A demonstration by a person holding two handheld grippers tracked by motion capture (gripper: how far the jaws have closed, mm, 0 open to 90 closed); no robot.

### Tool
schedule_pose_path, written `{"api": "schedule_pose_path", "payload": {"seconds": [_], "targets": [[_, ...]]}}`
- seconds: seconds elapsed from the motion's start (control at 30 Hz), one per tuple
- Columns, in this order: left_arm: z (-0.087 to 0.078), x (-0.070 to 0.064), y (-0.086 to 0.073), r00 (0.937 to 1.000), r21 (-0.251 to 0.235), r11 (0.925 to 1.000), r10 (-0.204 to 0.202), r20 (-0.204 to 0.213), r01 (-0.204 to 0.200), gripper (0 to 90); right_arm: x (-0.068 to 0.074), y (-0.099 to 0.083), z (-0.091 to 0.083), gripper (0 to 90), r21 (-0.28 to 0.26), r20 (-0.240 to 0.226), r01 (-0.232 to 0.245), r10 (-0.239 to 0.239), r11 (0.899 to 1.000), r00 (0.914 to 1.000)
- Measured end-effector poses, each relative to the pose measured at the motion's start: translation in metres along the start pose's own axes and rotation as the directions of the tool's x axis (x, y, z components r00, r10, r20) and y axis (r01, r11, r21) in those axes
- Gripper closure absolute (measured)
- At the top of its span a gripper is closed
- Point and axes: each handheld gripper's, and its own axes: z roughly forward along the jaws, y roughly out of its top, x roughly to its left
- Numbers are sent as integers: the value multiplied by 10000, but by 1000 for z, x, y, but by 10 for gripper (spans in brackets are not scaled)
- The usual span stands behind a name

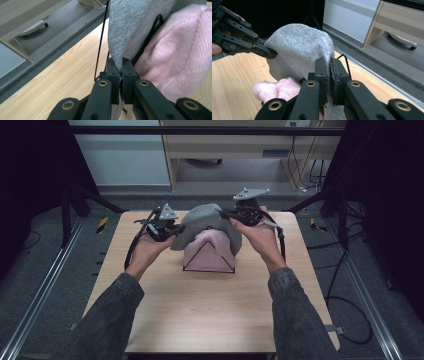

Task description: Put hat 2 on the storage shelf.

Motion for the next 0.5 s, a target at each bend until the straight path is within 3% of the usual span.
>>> {"api": "schedule_pose_path", "payload": {"seconds": [0.5], "targets": [[6, 0, -16, 9992, 27, 9993, -374, 165, 374, 865, 5, -2, 10, 853, 353, -58, 87, -85, 9993, 9999]]}}
